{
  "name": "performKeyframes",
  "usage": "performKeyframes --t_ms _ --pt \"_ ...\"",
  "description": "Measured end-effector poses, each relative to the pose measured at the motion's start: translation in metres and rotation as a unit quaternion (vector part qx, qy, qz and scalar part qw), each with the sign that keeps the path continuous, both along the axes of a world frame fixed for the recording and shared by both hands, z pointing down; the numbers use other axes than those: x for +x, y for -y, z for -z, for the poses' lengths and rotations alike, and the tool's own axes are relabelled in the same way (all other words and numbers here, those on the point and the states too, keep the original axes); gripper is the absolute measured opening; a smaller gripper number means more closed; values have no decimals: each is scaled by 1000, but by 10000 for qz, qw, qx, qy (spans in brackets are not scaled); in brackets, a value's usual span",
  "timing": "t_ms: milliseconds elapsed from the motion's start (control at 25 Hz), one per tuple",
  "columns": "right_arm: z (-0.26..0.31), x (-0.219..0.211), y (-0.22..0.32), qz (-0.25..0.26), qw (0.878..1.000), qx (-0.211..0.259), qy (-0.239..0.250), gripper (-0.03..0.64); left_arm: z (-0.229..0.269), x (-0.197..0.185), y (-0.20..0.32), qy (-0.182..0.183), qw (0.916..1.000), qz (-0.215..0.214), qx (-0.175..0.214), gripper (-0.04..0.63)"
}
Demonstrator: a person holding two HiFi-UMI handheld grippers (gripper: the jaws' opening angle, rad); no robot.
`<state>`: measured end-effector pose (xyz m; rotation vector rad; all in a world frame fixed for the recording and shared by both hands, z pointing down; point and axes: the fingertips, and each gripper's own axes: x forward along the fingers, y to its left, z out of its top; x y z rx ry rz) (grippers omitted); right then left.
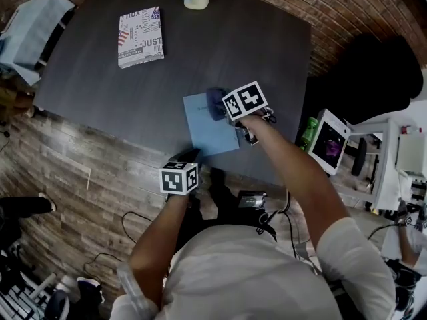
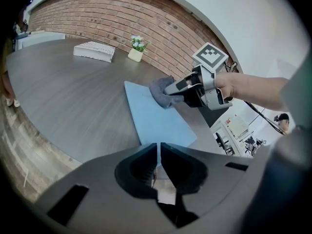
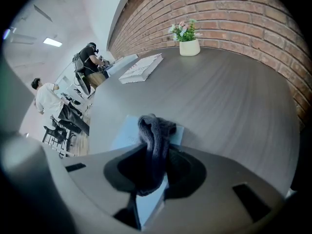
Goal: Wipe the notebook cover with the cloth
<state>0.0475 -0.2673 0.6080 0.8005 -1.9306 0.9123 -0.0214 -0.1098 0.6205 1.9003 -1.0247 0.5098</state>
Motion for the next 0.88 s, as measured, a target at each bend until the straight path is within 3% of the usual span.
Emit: performKeyframes --t_ms 400,680,880 --pt "4 34 6 -213 9991 78 -357 100 1 -1 1 15 10000 12 8 32" --pt "20 64 14 -335 9955 440 -765 95 1 2 1 73 10000 -25 22 40" --pt "37 59 10 -300 9957 601 -630 95 2 2 0 96 9999 -76 64 48"
